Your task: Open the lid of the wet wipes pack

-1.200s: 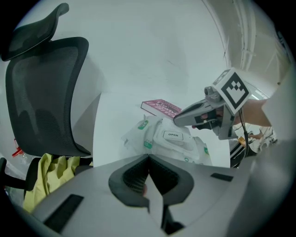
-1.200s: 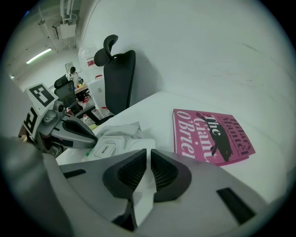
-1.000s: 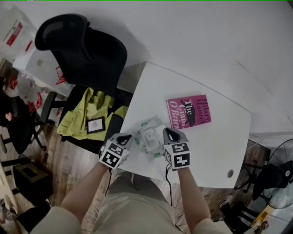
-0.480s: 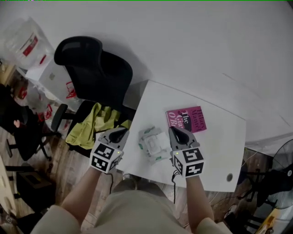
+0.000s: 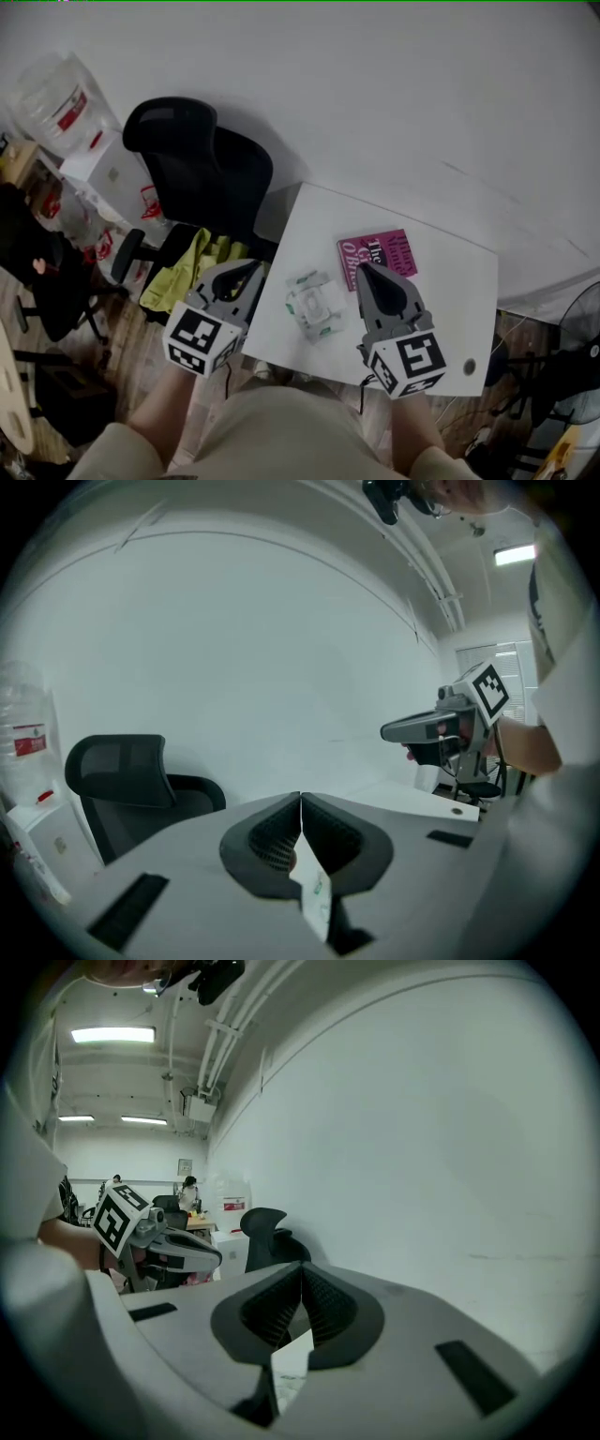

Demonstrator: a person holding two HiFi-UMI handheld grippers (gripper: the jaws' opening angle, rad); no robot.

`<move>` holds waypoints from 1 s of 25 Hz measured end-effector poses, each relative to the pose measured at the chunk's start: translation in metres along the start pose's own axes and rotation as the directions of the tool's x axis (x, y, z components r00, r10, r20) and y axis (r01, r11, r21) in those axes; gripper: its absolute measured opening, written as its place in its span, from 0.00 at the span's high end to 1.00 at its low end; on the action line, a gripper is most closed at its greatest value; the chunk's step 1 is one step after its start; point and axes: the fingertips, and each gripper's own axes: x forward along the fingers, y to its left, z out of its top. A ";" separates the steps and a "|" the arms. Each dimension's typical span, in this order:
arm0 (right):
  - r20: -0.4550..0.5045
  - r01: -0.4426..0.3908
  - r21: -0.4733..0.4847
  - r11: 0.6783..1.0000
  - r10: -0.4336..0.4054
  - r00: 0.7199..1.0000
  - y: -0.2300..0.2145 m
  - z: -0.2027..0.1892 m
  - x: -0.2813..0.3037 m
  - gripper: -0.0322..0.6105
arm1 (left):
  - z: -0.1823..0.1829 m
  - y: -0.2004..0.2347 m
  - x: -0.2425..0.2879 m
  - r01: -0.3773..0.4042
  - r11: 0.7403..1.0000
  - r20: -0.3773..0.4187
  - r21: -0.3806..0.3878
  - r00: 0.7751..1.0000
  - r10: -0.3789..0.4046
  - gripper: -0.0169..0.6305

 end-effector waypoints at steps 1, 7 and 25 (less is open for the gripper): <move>0.018 -0.002 -0.002 1.000 0.002 1.000 0.002 0.007 -0.005 0.91 | 0.008 0.000 -0.005 -0.012 1.000 0.019 -0.002 1.000 0.012 0.94; 0.092 -0.018 -0.016 1.000 0.019 0.996 0.016 0.037 -0.032 0.91 | 0.045 -0.003 -0.032 -0.057 0.998 0.112 -0.001 0.992 0.057 0.94; 0.070 -0.015 -0.029 0.999 0.017 0.997 0.026 0.023 -0.040 0.91 | 0.052 -0.027 -0.045 -0.025 1.000 0.114 0.012 0.993 0.023 0.94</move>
